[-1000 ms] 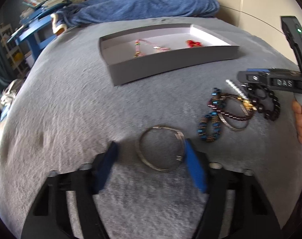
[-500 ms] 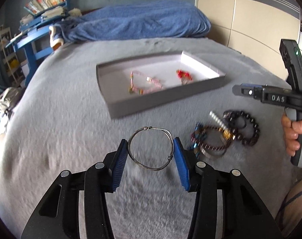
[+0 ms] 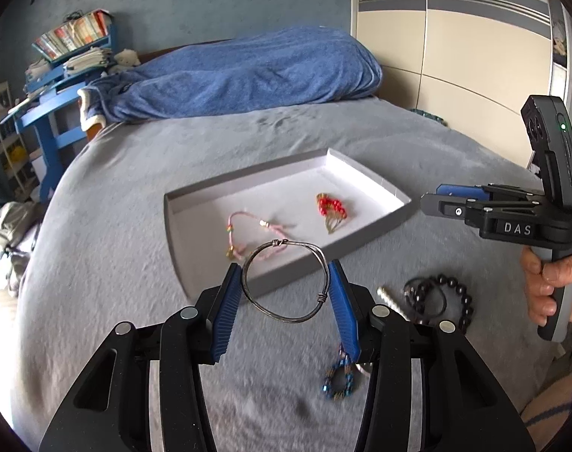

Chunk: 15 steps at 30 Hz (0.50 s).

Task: Organize jewelry
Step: 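Lower both items into the tray and open both tools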

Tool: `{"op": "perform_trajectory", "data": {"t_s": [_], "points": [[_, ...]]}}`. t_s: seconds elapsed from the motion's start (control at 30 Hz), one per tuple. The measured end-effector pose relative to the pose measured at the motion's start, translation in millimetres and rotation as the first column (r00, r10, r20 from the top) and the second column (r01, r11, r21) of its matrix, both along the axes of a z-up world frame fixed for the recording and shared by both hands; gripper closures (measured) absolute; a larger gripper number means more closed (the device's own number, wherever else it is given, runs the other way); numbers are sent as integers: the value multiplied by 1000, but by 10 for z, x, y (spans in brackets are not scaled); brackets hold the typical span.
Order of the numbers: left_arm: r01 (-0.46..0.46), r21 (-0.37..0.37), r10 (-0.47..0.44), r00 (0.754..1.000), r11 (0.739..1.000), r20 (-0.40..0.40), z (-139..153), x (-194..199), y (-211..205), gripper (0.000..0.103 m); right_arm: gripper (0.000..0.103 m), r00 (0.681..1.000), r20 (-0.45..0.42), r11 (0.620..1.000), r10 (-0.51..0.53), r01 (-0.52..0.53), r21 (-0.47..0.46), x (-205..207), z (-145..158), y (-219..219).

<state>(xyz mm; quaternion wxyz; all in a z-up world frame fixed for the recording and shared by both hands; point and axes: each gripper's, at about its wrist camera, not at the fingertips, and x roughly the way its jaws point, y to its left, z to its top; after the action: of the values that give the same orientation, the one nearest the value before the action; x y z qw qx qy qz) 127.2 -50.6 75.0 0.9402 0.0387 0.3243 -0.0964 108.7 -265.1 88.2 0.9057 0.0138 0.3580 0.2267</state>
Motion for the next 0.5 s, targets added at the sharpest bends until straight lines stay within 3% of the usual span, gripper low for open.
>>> {"op": "perform_trajectory", "data": {"t_s": [0.3,0.5], "points": [[13,-8,-13,1000,1000,19,114,310,-58,55,53,1000,22,1000,21,-21,14,247,105,51],[6,8,-6,1000,1000,-2,29,551,-33,55,53,999,23,999,35,-35,-5,439,73,147]]}}
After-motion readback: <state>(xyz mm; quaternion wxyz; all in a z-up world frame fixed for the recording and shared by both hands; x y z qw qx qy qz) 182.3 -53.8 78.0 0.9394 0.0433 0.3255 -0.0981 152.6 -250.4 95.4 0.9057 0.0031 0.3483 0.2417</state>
